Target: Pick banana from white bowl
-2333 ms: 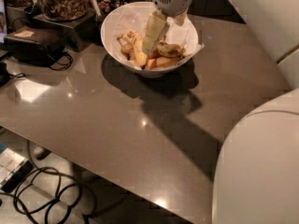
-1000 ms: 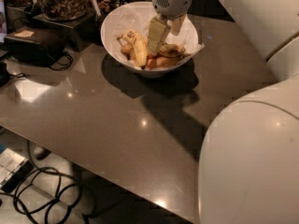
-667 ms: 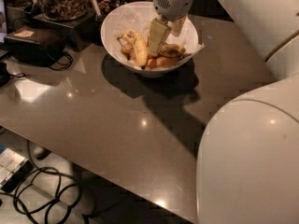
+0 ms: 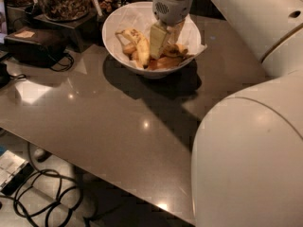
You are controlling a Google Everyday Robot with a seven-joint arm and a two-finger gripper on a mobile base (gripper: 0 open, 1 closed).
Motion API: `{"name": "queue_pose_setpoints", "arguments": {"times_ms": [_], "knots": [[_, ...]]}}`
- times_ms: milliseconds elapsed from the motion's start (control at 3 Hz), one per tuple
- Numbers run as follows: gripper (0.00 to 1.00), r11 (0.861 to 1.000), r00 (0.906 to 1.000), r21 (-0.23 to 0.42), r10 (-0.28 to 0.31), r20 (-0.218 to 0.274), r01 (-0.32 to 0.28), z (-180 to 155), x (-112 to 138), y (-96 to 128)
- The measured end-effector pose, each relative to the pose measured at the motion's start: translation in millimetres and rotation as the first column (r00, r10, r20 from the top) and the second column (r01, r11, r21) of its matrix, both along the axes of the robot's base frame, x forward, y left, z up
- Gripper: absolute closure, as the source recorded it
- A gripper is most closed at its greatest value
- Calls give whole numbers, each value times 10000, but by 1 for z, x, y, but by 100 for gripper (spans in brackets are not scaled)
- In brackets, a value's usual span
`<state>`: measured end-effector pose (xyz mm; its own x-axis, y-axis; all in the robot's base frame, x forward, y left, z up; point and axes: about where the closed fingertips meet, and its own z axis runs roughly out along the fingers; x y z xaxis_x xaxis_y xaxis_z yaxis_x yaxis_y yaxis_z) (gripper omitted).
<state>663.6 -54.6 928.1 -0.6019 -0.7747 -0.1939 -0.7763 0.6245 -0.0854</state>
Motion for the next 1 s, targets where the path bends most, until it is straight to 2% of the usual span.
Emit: {"name": "queue_pose_setpoints", "arguments": {"times_ms": [667, 1000], "knots": [[97, 9998, 9997, 30, 199, 114, -199, -1, -2, 0], [100, 9998, 9997, 34, 201, 120, -201, -1, -2, 0]]}}
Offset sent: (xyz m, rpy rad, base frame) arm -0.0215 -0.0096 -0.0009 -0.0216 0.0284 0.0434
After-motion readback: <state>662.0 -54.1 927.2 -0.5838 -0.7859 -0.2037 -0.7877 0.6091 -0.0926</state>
